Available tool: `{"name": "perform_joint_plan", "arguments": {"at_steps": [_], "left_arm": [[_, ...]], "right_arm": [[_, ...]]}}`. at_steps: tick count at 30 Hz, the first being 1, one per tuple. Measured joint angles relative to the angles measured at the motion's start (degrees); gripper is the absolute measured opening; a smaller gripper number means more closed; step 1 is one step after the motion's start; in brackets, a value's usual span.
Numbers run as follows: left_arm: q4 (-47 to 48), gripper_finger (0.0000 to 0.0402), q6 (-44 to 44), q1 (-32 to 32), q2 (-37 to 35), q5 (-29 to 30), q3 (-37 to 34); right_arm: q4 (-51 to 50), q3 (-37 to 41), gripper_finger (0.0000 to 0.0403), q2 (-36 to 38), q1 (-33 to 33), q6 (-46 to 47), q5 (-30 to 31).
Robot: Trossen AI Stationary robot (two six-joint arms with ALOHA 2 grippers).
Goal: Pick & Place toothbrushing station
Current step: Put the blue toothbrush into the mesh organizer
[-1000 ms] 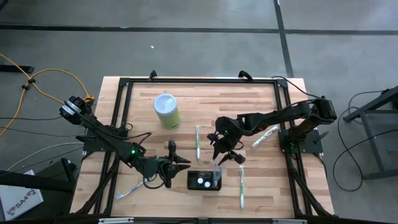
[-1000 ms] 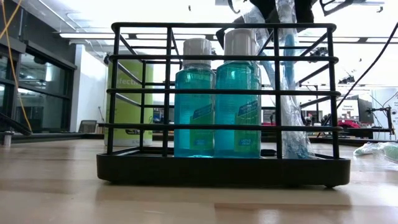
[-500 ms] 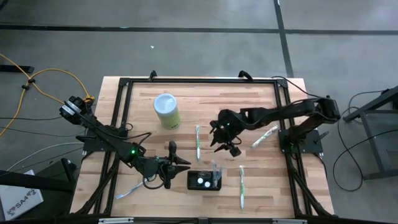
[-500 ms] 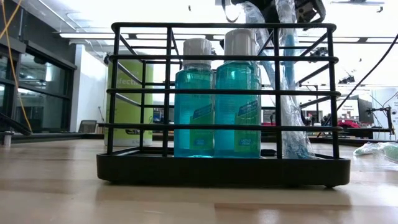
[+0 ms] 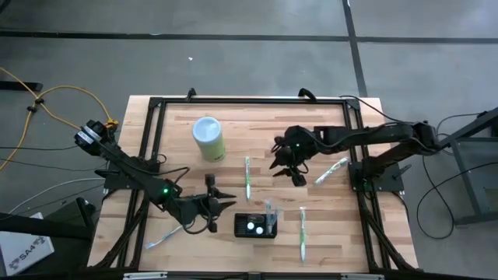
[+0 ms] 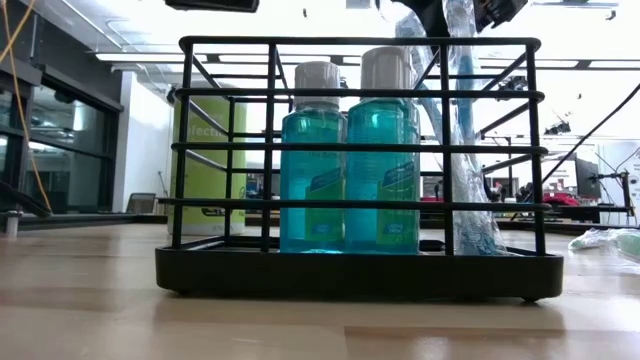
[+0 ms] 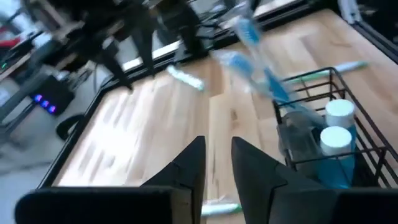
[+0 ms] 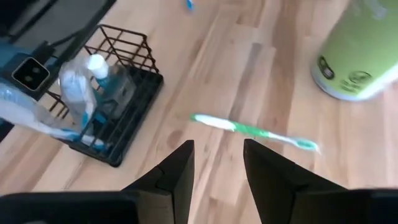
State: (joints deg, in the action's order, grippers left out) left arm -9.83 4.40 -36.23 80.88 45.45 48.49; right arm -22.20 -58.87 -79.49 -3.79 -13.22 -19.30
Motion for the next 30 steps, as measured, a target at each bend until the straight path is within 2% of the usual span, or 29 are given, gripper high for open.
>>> {"name": "perform_joint_plan", "arguments": {"at_steps": [4, 8, 18, 24, 30], "left_arm": [[3.7, 0.0072, -5.6, -3.2, -0.1, 4.6, 0.0], [8.2, 0.0072, -14.9, -6.0, -0.7, 7.6, 0.0], [21.3, 0.007, -44.1, -7.2, -4.7, 2.2, 0.0], [26.6, 0.0062, -54.5, -7.9, -6.2, 0.9, 0.0], [31.9, 0.0061, -66.3, -7.9, -6.2, -5.1, 0.0]], "right_arm": [[-2.8, 0.0, 0.013, 1.5, 0.0, 1.1, 2.3], [-3.3, 0.0, 0.013, 1.6, 0.0, 2.9, 2.3], [-4.3, 0.0, 0.013, 1.8, 0.0, 4.5, 1.1], [-6.1, 0.0, 0.013, 1.8, 0.0, 4.5, 1.0], [-7.8, 0.0, 0.013, 1.8, 0.0, 4.5, 1.1]]}}
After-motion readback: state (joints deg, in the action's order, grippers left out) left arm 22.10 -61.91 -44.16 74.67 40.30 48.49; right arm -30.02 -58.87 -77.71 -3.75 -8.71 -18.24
